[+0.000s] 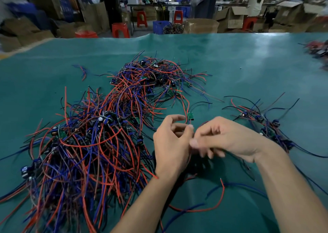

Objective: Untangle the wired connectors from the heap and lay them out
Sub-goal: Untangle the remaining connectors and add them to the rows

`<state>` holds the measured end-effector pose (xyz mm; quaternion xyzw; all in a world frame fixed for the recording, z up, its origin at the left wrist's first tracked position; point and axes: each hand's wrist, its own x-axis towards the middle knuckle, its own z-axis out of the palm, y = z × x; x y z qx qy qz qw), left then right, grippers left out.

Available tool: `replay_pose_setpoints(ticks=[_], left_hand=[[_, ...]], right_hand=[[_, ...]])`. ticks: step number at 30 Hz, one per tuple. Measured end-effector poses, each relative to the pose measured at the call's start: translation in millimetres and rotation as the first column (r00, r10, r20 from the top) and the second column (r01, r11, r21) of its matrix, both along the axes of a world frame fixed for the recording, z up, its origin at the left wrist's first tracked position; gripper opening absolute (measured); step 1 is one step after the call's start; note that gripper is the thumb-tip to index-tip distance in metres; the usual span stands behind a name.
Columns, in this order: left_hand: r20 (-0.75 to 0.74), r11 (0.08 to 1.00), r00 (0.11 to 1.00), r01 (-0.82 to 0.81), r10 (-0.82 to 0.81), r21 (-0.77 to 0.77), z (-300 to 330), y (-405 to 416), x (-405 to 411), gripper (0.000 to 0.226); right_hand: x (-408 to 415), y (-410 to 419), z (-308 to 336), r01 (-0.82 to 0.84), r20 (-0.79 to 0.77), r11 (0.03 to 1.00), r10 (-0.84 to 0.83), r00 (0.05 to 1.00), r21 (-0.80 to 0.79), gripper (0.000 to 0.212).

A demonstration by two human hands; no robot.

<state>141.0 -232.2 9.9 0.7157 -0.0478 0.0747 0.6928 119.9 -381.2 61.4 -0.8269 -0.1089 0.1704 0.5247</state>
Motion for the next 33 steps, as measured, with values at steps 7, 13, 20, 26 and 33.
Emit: replay_pose_setpoints(ticks=[7,13,20,26,33], left_hand=[[0.167,0.982,0.984,0.032,-0.064,0.186,-1,-4,-7,0.015],[0.192,0.976,0.976,0.061,-0.102,0.209,-2,-3,-4,0.012],[0.091,0.983,0.992,0.072,-0.088,0.168,-5,-5,-1,0.012],[0.088,0.982,0.993,0.06,-0.077,0.177,-7,-4,2,0.019],[0.155,0.953,0.979,0.084,-0.134,0.292,-6,-6,-3,0.018]], right_hand=[[21,3,-25,0.729,0.435,0.685,-0.658,0.614,0.008,0.037],[22,8,-20,0.625,0.065,0.711,-0.675,0.735,0.323,0.009],[17,11,-14,0.518,-0.216,0.622,-0.496,0.841,0.587,0.011],[22,8,-23,0.586,0.073,0.68,-0.677,0.732,0.441,0.013],[26,-30,-21,0.738,0.327,0.43,-0.899,0.293,0.52,0.021]])
